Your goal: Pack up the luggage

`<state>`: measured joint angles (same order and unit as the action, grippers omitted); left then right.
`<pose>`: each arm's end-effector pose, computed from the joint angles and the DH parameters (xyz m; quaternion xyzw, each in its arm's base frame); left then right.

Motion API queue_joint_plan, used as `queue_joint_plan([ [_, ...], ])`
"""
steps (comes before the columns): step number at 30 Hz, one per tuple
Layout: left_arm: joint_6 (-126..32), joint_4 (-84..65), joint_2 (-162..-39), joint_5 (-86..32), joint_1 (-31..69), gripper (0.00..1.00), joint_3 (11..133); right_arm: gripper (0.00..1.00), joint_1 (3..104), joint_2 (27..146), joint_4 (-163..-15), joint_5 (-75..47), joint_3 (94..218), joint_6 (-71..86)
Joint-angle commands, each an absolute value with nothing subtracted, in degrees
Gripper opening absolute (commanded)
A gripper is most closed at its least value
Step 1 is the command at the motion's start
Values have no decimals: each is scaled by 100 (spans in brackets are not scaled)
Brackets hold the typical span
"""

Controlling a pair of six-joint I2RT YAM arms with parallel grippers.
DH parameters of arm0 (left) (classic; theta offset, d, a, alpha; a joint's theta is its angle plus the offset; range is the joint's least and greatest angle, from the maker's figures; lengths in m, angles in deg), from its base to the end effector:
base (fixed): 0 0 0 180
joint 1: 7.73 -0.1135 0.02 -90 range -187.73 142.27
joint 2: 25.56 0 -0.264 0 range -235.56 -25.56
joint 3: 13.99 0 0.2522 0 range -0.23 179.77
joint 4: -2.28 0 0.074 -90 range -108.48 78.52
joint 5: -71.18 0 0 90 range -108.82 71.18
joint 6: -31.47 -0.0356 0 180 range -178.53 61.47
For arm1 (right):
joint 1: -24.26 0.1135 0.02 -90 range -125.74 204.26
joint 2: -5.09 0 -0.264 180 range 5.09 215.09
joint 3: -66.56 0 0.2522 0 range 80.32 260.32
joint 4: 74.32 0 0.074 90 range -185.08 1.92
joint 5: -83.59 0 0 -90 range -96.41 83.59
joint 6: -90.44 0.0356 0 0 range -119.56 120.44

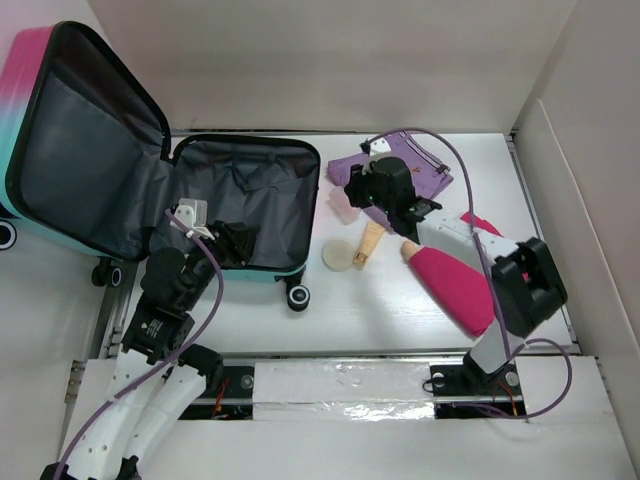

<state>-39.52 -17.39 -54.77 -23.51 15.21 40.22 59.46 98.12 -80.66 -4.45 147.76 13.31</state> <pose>0.1160 -0.0522 0.3591 0.0533 0.6715 -0.2901 0.6798 0.3152 0.2209 0.2913 -0.1470 0.7964 0.2262 0.5413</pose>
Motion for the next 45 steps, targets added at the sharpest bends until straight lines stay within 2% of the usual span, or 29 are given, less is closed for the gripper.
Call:
queue_joint_plan([
  [1, -3910, -1535, -5500, -2427, 1548, 40, 4213, 38, 5626, 10594, -8271, 177, 15176, 853],
  [3, -3910, -1526, -5517, -2470, 1548, 40, 4213, 59, 5477, 11001, -8474, 71, 15546, 748],
  [4, -3910, -1526, -5517, -2479, 1548, 40, 4213, 73, 5389, 11351, -8483, 54, 15651, 695],
  [5, -3910, -1526, -5526, -2488, 1548, 40, 4213, 76, 5388, 11520, -8639, -33, 15791, 660],
  [12, -3910, -1517, -5596, -2532, 1548, 40, 4213, 77, 5379, 12417, -9098, -316, 16636, 414],
  [15, -3910, -1517, -5623, -2550, 1548, 40, 4222, 74, 5432, 12663, -9133, -316, 16768, 422],
  [18, -3919, -1517, -5623, -2550, 1548, 40, 4222, 65, 5432, 12892, -9203, -316, 16935, 448],
  [20, -3919, -1508, -5623, -2550, 1548, 40, 4222, 65, 5432, 12910, -9186, -272, 16953, 466],
  [21, -3919, -1508, -5623, -2550, 1548, 40, 4213, 67, 5484, 12884, -9142, -263, 16918, 466],
  [25, -3910, -1499, -5632, -2585, 1548, 40, 4213, 86, 5485, 12638, -8984, -210, 16777, 353],
  [29, -3902, -1499, -5623, -2585, 1548, 40, 4205, 93, 5538, 12603, -9308, -35, 16988, 115],
  [37, -3910, -1499, -5632, -2611, 1548, 40, 4205, 90, 5590, 13007, -10108, 0, 18059, -641],
  [42, -3919, -1490, -5667, -2664, 1548, 40, 4213, 90, 5590, 12682, -9626, -139, 17578, -694],
  [45, -3910, -1490, -5684, -2690, 1548, 40, 4213, 90, 5529, 12892, -9906, -489, 17962, -860],
])
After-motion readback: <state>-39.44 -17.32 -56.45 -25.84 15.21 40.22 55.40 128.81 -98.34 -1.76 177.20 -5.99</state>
